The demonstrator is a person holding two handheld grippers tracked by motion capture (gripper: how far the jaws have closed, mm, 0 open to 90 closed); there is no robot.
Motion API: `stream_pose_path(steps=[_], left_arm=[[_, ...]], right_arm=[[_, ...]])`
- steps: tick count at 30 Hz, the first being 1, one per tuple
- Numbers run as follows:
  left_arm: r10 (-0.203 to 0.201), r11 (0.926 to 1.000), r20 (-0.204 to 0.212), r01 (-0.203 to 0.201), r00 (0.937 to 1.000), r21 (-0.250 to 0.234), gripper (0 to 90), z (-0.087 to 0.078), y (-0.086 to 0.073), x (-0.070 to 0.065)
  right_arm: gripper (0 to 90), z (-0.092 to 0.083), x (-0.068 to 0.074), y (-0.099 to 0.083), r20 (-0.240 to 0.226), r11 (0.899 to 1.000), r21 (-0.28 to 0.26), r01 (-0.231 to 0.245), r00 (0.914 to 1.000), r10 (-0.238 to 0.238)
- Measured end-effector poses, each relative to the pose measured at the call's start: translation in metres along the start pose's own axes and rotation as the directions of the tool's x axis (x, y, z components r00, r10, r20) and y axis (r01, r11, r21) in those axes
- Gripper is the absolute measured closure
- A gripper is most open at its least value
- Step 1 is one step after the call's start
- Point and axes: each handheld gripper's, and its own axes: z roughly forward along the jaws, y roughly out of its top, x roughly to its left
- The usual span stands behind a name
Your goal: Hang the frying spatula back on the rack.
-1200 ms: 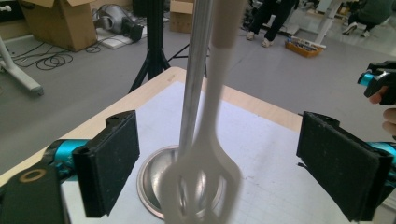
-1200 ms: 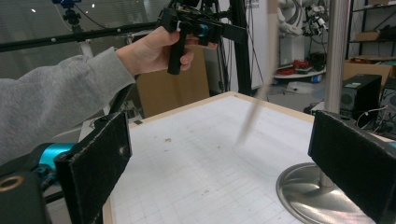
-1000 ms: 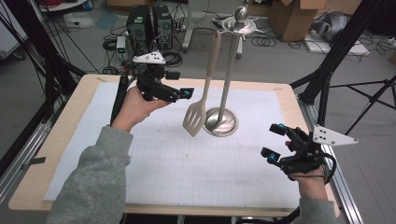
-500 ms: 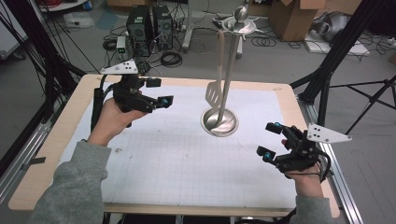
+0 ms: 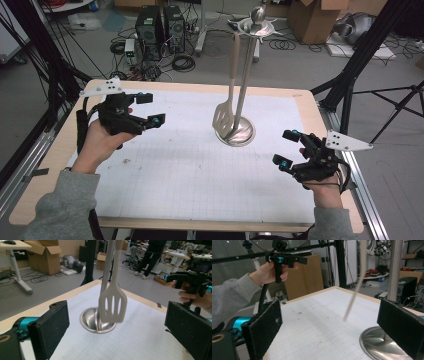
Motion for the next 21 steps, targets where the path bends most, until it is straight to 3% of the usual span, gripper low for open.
stream_pose_path(steps=[12,21], left_arm=[[-0.024,0.9992,-0.072,0.022,0.9971,-0.034,6.1,-0.03,-0.028,0.006],[-0.008,0.9996,-0.105,0.005,0.9945,-0.029,6.1,-0.051,-0.041,0.003]], right_arm=[[4.8,0.006,-0.003,-0.002,-0.004,1.0,0.012,-0.004,1.0,0.004],[4.8,0.003,-0.004,-0.005,0.03,1.0,0.01,-0.005,0.9995,0.005]])
